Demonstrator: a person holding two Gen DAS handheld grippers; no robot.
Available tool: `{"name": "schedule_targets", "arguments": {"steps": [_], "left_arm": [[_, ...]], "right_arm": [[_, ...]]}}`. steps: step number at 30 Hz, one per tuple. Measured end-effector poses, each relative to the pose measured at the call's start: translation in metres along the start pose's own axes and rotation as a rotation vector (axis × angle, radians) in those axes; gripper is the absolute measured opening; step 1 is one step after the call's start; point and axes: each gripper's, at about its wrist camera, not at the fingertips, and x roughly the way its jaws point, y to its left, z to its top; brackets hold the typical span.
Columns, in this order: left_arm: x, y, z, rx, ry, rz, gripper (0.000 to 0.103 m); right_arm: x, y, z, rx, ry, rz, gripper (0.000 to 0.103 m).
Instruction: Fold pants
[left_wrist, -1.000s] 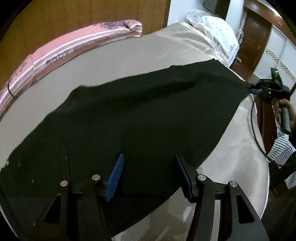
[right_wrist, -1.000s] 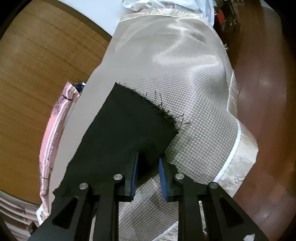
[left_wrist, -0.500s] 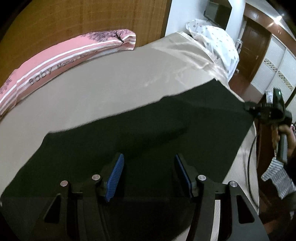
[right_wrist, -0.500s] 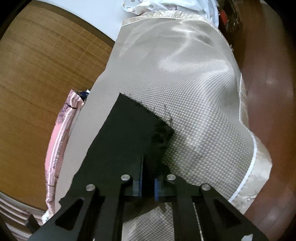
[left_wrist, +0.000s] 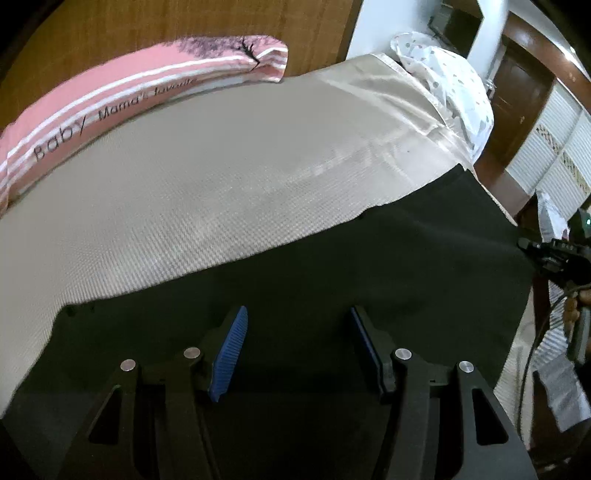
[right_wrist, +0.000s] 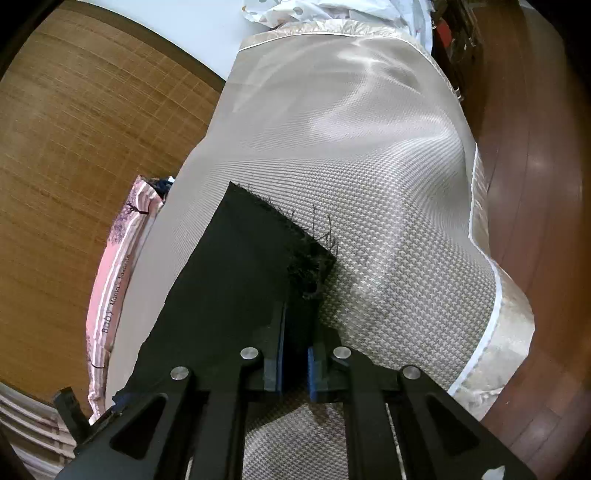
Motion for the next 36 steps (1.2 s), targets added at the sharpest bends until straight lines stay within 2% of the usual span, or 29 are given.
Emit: {"name": "schedule_targets", "arguments": {"steps": [3,5,9,12,14,16,18,20,23,24,26,28,29,32,36], "left_arm": [[0.005,0.005,0.006,0.010,-0.017,0.063,0.059],[0.008,0.013,0.011,-0.033,-0.019,0.048,0.060],[0.005,0.023,0.012,-0.064,-0.021,0.067,0.060],[-0.009,0.029,0.010,-0.097,-0.031,0.015,0.060],[-0.019,0.028,0.010,-0.088,-0.050,-0.004,0.060],[-0.021,0.024,0.010,-0.070,-0.033,-0.031,0.060],[-0.019,0.019,0.008,-0.038,-0.015,-0.015,0.060],[-0.018,0.019,0.003,-0.018,-0.008,0.024,0.060],[-0.017,0.029,-0.007,-0.034,0.011,0.030,0.060],[-0.018,0.031,-0.010,-0.033,0.008,0.036,0.060],[-0.021,0.037,-0.014,-0.023,-0.002,0.045,0.060],[-0.023,0.044,-0.016,-0.033,-0.006,0.038,0.060],[-0.023,0.047,-0.016,-0.039,-0.009,0.036,0.060],[-0.022,0.055,-0.016,-0.066,-0.013,0.042,0.063],[-0.021,0.063,-0.017,-0.081,-0.027,0.056,0.064]], "right_arm": [[0.000,0.000,0.000,-0.004,0.000,0.000,0.009],[0.000,-0.001,0.001,-0.005,0.000,0.000,0.009],[0.000,-0.002,0.003,0.014,0.001,0.007,0.009],[0.001,-0.002,0.003,0.011,0.002,0.006,0.009],[0.001,-0.002,0.002,0.015,0.001,0.005,0.009],[0.000,-0.004,0.002,0.031,-0.003,0.010,0.009],[-0.002,-0.004,0.002,0.053,0.005,0.023,0.014],[-0.008,0.001,0.000,0.031,0.011,-0.026,0.018],[-0.029,0.018,-0.005,-0.095,-0.032,-0.192,0.035],[-0.038,0.025,-0.005,-0.139,-0.064,-0.238,0.035],[-0.050,0.041,-0.006,-0.208,-0.110,-0.256,0.035],[-0.049,0.071,-0.007,-0.301,-0.116,-0.210,0.035],[-0.042,0.088,-0.009,-0.345,-0.089,-0.178,0.035],[-0.002,0.148,-0.022,-0.498,0.019,-0.084,0.035],[0.061,0.216,-0.044,-0.656,0.163,-0.011,0.035]]}}
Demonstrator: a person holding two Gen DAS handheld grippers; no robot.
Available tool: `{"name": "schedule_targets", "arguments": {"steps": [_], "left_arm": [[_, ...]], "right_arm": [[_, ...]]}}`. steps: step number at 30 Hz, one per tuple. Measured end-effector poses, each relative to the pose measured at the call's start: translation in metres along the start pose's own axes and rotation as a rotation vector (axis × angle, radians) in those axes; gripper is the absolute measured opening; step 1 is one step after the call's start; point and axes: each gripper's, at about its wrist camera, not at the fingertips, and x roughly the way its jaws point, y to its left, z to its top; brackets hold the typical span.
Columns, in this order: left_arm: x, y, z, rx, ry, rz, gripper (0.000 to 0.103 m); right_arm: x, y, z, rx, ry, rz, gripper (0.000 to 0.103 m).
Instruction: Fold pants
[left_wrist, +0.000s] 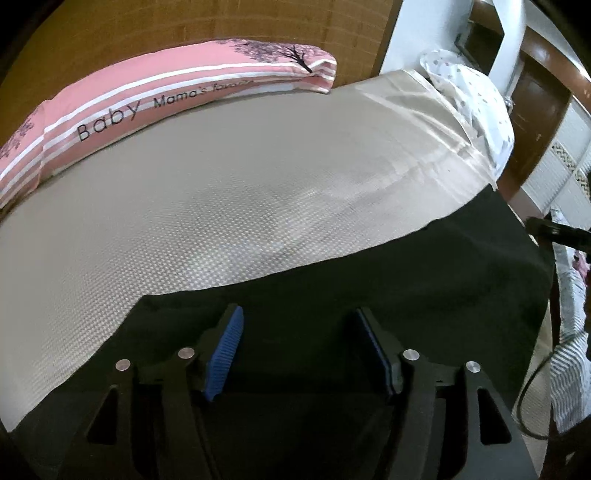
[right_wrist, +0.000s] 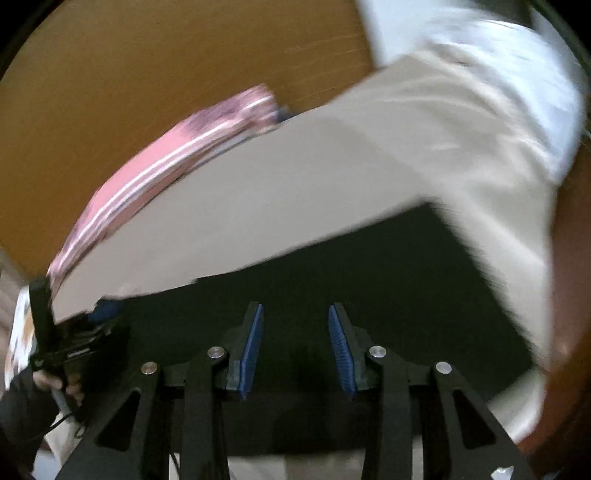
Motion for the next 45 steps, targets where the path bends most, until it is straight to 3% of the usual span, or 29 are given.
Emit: {"name": "schedule_targets", "arguments": {"steps": [3,7,11,15,21,24,26,28,31,37,39,45], "left_arm": [[0.001,0.005,-0.002,0.008,-0.009,0.016,0.065],[0.000,0.010,-0.003,0.005,-0.020,0.016,0.065],[0.000,0.016,-0.003,0.000,-0.033,-0.006,0.065],[-0.001,0.022,-0.002,-0.010,-0.039,-0.026,0.065],[-0.005,0.020,-0.008,0.050,-0.035,-0.022,0.065],[-0.010,0.015,-0.011,0.097,-0.023,-0.004,0.065],[-0.012,0.013,-0.016,0.128,-0.015,0.009,0.065],[-0.014,0.011,-0.021,0.166,-0.014,0.025,0.065],[-0.017,0.016,-0.023,0.156,-0.013,0.009,0.065],[-0.019,0.006,-0.021,0.157,0.020,0.050,0.067],[-0.023,0.002,-0.020,0.140,0.026,0.052,0.067],[-0.044,-0.019,-0.033,0.113,0.014,-0.008,0.071]], "right_arm": [[0.038,0.035,0.009,-0.090,0.070,0.007,0.035],[0.077,0.057,0.005,-0.164,0.150,-0.046,0.035],[0.087,0.070,0.005,-0.235,0.118,-0.156,0.041],[0.099,0.064,0.015,-0.213,0.100,-0.182,0.047],[0.079,0.058,0.022,-0.106,0.041,-0.092,0.048],[0.062,0.055,0.014,-0.096,0.015,-0.074,0.056],[0.061,0.054,-0.001,-0.120,0.049,-0.102,0.062],[0.067,0.051,-0.017,-0.165,0.086,-0.164,0.061],[0.058,0.039,-0.024,-0.176,0.050,-0.189,0.059],[0.036,-0.009,-0.020,-0.065,0.056,-0.265,0.061],[0.013,-0.025,-0.023,-0.001,0.019,-0.223,0.063],[-0.048,-0.103,-0.055,0.371,-0.034,-0.039,0.063]]}}
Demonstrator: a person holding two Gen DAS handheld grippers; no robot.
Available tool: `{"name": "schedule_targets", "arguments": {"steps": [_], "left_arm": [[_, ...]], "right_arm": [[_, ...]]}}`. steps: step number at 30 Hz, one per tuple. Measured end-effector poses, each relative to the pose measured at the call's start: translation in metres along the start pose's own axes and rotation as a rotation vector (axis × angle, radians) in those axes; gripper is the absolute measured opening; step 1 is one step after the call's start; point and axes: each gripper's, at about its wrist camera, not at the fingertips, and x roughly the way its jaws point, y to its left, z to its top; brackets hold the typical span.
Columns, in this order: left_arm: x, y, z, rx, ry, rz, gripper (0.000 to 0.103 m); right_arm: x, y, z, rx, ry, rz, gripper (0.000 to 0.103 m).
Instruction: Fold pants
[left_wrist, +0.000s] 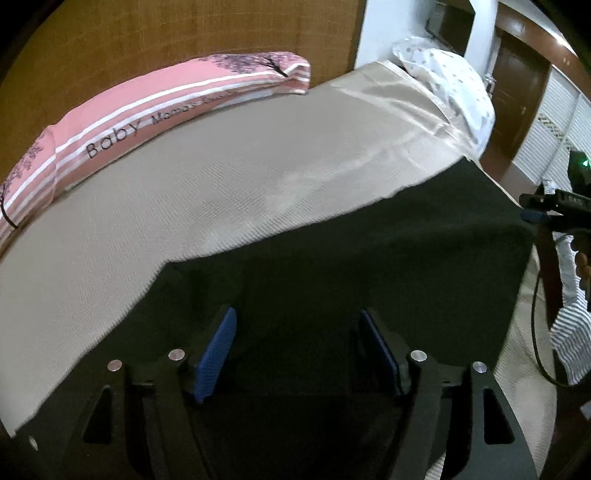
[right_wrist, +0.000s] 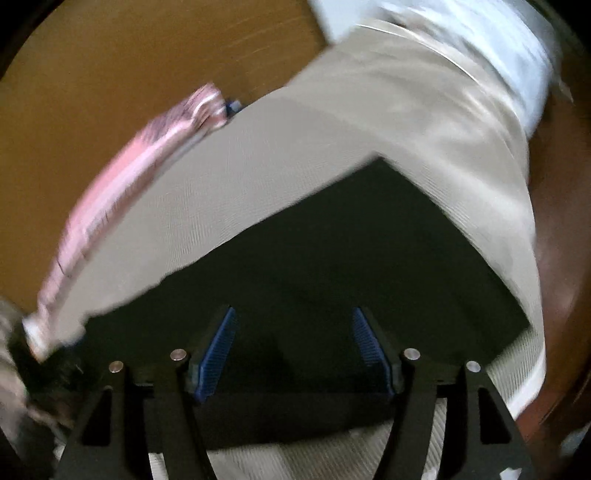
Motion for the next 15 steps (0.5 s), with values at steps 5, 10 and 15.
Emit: {"name": "schedule_targets", "arguments": {"steps": [5,10,15], "left_arm": [[-0.002,-0.022,-0.015,0.031,0.055,-0.038,0.071],[-0.004,-0.043,-0.032,0.024,0.100,-0.061,0.071],[-0.007,-0.054,-0.042,0.011,0.101,-0.046,0.071]], "right_arm": [[-0.019,-0.060,-0.019,0.181,-0.009,0.030,0.050],[-0.022,-0.088,-0.023,0.309,-0.034,0.098,0.039],[-0.028,-0.097,-0.028,0.314,-0.046,0.118,0.040]]}}
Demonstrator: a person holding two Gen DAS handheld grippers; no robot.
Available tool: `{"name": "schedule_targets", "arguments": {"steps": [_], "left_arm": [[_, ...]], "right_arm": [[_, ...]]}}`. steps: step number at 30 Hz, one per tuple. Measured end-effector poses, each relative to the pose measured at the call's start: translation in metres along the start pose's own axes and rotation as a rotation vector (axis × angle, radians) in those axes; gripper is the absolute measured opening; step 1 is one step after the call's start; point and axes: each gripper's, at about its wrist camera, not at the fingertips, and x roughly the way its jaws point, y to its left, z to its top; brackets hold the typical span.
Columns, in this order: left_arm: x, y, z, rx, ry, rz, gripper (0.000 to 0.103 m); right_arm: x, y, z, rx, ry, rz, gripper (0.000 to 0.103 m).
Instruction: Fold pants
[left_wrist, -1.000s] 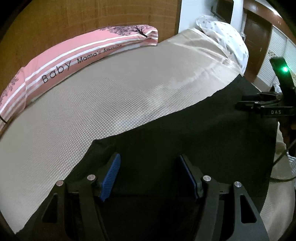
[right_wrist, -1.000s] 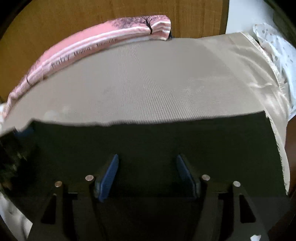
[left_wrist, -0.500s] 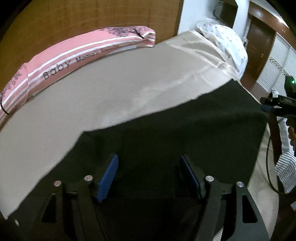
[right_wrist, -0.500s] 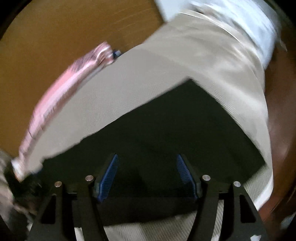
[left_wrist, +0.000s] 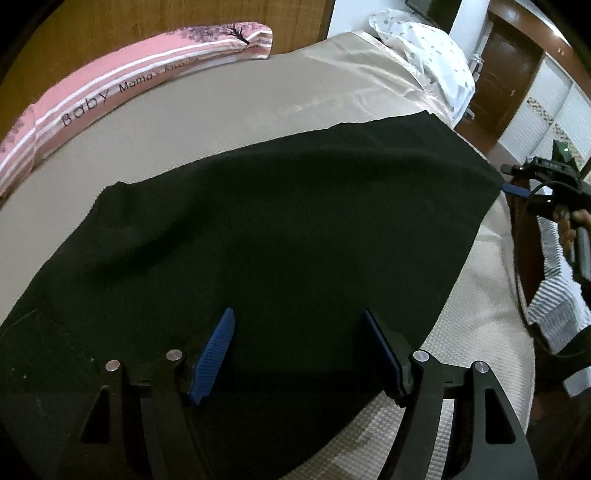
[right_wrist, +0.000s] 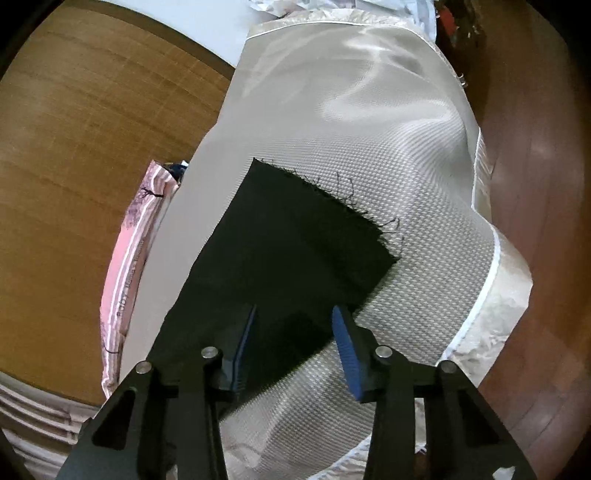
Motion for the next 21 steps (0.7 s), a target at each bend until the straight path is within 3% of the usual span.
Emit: {"name": "schedule_targets", "arguments": {"steps": [5,16,18,21], "left_arm": [[-0.004,0.003,0.001,-0.049,-0.008,0.006,0.071],[0.002,0.008,0.000,-0.095,0.008,0.045,0.071],[0.003,0.007,-0.001,-0.090,0.000,0.054,0.071],[0.005,0.006,-0.003,-0.078,-0.013,0.068,0.072]], "right_arm": [[0.003,-0.007,-0.005,0.009,-0.002,-0.018,0.040],[0.013,-0.011,0.021,0.079,-0.074,0.080,0.035],[0.020,-0.009,0.022,0.054,-0.064,0.021,0.035],[0.023,-0.009,0.019,0.040,-0.085,0.029,0.030]]}}
